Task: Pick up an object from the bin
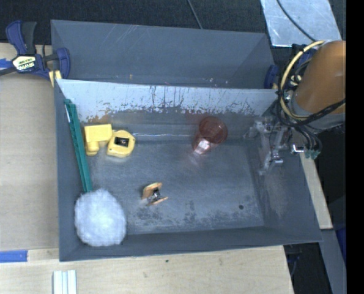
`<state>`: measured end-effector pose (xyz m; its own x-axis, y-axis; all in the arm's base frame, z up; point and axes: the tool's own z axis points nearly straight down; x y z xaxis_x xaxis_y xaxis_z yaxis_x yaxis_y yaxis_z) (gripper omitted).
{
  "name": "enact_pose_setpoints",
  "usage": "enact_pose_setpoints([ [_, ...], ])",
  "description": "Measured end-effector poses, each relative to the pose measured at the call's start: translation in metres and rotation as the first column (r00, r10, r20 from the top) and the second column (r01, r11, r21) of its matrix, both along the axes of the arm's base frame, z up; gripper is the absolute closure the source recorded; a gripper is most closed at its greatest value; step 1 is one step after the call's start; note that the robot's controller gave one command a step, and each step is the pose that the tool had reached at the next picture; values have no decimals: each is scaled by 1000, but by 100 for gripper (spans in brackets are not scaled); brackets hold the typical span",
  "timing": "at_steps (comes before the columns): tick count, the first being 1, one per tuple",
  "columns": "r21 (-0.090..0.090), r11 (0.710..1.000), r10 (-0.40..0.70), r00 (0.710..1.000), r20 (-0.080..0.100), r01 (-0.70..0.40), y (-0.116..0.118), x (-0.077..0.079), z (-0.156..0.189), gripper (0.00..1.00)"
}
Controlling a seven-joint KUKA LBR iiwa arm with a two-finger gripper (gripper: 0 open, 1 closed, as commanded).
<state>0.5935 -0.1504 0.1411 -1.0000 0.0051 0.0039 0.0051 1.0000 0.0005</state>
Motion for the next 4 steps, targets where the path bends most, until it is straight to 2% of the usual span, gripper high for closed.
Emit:
enact_pose_setpoints([
  [1,-1,1000,5,1000,8,-5,1,2,5,0],
  [2,-2,924,-383,924,-4,383,59,25,-73,0],
  [3,-2,996,-88,996,20,88,53,35,15,0],
  [4,1,971,-240,971,3,240,98,3,-39,0],
])
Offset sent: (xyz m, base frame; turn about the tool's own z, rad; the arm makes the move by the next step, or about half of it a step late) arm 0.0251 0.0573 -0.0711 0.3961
